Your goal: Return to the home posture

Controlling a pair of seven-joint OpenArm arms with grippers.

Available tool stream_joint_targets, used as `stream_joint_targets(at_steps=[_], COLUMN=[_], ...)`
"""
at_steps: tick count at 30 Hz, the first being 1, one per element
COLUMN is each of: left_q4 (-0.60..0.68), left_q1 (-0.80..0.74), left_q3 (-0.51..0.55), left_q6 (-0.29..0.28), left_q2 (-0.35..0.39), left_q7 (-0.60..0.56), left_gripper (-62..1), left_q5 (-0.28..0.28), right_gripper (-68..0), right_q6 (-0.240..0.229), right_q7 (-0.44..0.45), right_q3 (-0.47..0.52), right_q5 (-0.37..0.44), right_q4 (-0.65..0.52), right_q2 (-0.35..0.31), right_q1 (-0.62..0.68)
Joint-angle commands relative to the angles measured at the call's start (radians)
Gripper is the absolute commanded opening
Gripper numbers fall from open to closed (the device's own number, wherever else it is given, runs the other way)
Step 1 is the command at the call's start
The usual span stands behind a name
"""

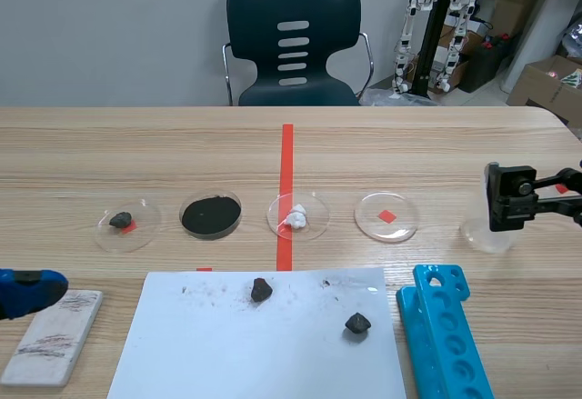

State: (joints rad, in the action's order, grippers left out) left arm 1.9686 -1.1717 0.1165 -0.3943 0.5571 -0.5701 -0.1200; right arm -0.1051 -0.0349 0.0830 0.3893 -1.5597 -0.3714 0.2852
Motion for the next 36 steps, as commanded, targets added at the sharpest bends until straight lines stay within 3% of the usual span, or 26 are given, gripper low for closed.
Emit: stream_joint_targets(at_steps=[1, 11, 18, 23, 30, 36], left_q4=[0.007, 0.007, 0.007, 0.007, 0.01, 0.053], left_q1=[-0.005, -0.005, -0.005, -0.005, 0.0, 0.011], left_q3=[-0.002, -0.002, -0.002, -0.002, -0.002, 0.012], left_q6=[-0.002, 0.014, 0.014, 0.014, 0.014, 0.014], left_q2=[0.003, 0.003, 0.003, 0.003, 0.003, 0.003], left_q7=[-0.014, -0.013, -0.013, -0.009, -0.009, -0.01], left_gripper=[1.4, 1.4, 1.4, 1.4, 1.4, 1.4], left_q5=[-0.007, -0.018, -0.018, -0.018, -0.018, -0.018], right_gripper=[-1.8, -1.8, -1.8, -1.8, -1.8, -1.8], right_q6=[0.004, 0.003, -0.005, -0.08, -0.08, -0.079], right_q7=[0.013, 0.104, 0.248, 0.327, 0.521, 0.641], right_q3=[0.002, 0.011, 0.044, 0.065, 0.065, 0.065], right_q5=[0.003, -0.089, -0.242, -0.339, -0.419, -0.477], right_q4=[-0.077, -0.41, -0.538, -0.576, -0.577, -0.577], right_q2=[-0.005, -0.005, -0.006, -0.013, -0.073, -0.081], right_q1=[0.033, 0.394, 0.638, 0.761, 0.917, 0.995])
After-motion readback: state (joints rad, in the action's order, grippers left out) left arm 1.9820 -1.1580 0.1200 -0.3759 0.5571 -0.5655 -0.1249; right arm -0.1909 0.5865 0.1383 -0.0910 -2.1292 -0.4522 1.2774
